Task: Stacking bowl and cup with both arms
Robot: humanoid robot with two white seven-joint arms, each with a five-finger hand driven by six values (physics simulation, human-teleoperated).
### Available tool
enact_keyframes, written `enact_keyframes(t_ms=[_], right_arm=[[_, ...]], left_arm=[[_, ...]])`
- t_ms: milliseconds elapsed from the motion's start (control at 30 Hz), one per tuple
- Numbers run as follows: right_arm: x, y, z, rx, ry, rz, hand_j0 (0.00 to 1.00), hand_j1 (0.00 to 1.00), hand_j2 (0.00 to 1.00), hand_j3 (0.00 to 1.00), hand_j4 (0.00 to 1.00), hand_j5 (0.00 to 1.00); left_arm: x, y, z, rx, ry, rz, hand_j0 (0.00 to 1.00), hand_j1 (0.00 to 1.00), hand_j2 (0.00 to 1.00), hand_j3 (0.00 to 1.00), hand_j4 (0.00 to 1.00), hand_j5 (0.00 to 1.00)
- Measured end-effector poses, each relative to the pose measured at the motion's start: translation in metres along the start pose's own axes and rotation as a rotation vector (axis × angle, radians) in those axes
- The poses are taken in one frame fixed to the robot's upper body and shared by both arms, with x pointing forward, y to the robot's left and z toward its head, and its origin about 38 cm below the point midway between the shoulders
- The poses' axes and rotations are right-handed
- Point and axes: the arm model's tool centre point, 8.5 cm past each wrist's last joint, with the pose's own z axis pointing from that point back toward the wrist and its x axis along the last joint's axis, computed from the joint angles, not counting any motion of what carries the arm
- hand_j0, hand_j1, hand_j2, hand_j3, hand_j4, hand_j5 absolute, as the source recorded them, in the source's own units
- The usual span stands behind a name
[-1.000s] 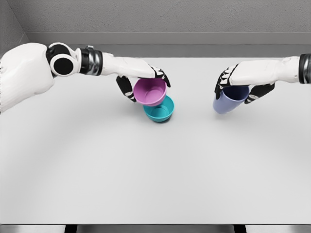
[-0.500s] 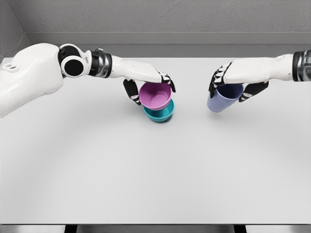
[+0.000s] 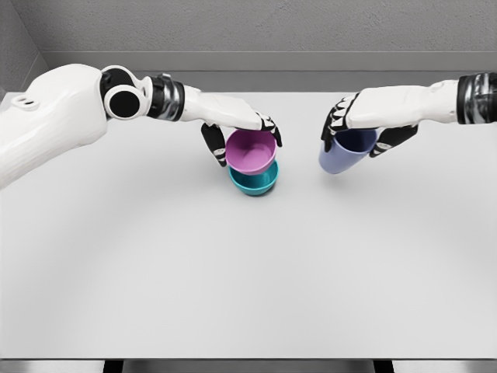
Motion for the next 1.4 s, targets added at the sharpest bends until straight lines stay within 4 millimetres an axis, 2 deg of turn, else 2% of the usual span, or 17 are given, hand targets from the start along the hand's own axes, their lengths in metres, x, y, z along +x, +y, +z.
enact_keyframes(t_ms=[767,800,833,867,1267,1400], right_arm=[[0.005,-0.009,-0.010,-0.011,-0.024,0.017,0.63,0.63,0.63,0.63,0.63,0.63],[0.005,-0.010,-0.011,-0.012,-0.026,0.018,0.63,0.63,0.63,0.63,0.63,0.63],[0.006,-0.010,-0.012,-0.012,-0.028,0.018,0.63,0.63,0.63,0.63,0.63,0.63],[0.006,-0.011,-0.013,-0.014,-0.030,0.020,0.63,0.63,0.63,0.63,0.63,0.63],[0.008,-0.017,-0.019,-0.021,-0.043,0.027,0.63,0.63,0.63,0.63,0.63,0.63],[0.008,-0.017,-0.019,-0.022,-0.044,0.027,0.63,0.63,0.63,0.63,0.63,0.63]], left_arm=[[-0.001,-0.004,-0.009,-0.023,0.009,0.000,0.68,0.68,0.68,0.68,0.68,0.68],[-0.001,-0.004,-0.009,-0.023,0.009,0.000,0.71,0.71,0.71,0.71,0.71,0.71],[-0.002,-0.004,-0.009,-0.023,0.010,0.000,0.88,0.88,0.88,0.88,0.88,0.88],[-0.002,-0.004,-0.009,-0.023,0.010,0.000,1.00,1.00,1.00,1.00,1.00,1.00],[-0.003,-0.005,-0.008,-0.017,0.011,0.006,1.00,1.00,1.00,1.00,1.00,1.00],[-0.006,-0.005,-0.001,0.002,0.019,0.018,1.00,1.00,1.00,1.00,1.00,1.00]])
